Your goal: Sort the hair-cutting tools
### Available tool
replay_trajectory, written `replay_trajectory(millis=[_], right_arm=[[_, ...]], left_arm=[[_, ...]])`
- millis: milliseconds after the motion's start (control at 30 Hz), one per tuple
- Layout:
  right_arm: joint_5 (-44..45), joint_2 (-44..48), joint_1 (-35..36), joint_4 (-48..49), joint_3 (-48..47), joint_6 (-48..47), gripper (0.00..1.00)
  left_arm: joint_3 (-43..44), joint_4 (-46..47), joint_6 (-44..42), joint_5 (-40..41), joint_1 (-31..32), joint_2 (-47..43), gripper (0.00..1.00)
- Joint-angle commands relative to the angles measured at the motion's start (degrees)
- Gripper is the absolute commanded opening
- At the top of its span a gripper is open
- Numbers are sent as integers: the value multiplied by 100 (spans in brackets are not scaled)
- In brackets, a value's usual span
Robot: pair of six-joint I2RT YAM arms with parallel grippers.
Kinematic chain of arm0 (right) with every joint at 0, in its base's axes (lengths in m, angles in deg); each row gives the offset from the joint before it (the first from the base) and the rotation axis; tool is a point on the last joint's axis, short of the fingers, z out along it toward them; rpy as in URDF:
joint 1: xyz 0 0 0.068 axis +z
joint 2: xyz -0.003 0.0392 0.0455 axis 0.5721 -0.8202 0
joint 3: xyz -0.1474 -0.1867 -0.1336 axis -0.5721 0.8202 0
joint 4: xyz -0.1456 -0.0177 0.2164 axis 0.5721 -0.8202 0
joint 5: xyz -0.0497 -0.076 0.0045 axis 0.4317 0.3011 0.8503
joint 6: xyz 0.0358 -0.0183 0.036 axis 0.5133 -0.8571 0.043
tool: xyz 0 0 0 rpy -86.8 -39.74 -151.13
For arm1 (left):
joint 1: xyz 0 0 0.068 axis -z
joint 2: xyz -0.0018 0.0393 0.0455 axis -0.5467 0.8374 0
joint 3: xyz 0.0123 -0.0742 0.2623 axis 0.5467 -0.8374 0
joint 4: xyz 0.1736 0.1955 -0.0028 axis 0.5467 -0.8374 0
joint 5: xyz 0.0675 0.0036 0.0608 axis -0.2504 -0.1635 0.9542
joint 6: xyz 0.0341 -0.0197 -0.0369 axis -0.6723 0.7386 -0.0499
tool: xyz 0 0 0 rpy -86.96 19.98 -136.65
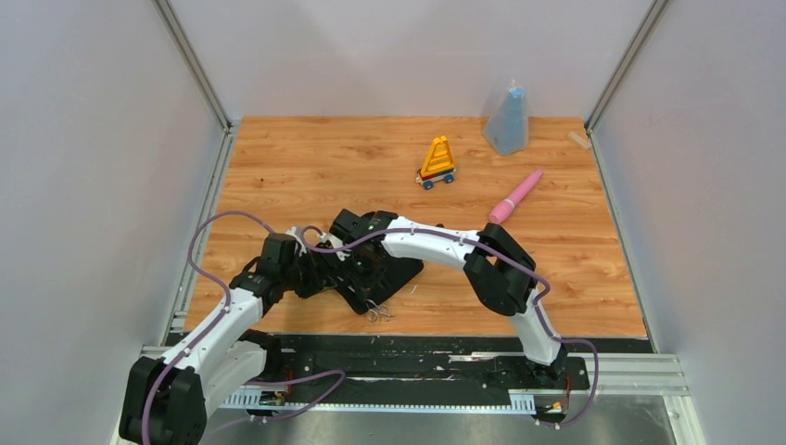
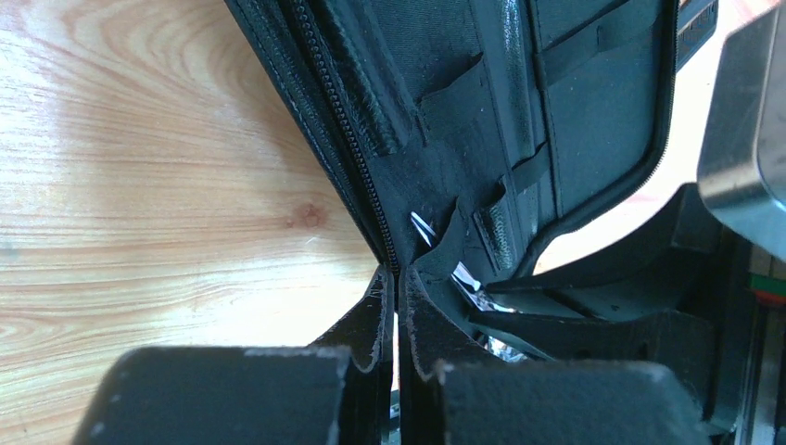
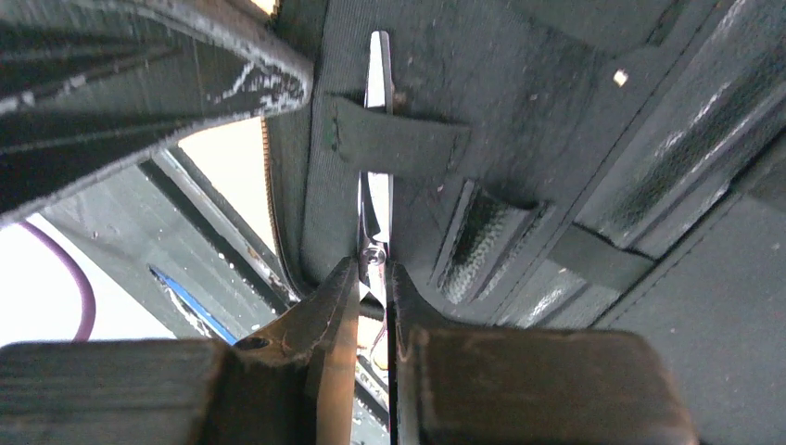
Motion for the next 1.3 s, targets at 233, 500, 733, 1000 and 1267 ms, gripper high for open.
replay_trajectory(millis=[233,500,733,1000,1267], right_arm=[[513,-308,42,554,-497,383,0],[709,-251,42,1023,-344,611,0],[1000,-302,31,1299,-397,774,0],[779,-188,33,1675,-249,835,15],[1037,1172,33,1813,832,828,42]], left_arm=[[-77,109,89,-158,47,-168,0],[-165,169,174,-201,56,-184,0],[-203,94,215,-160,65,-261,0],[-273,97,353,-8,65,-215,0],[-252,-70,451,350,65,-184,0]])
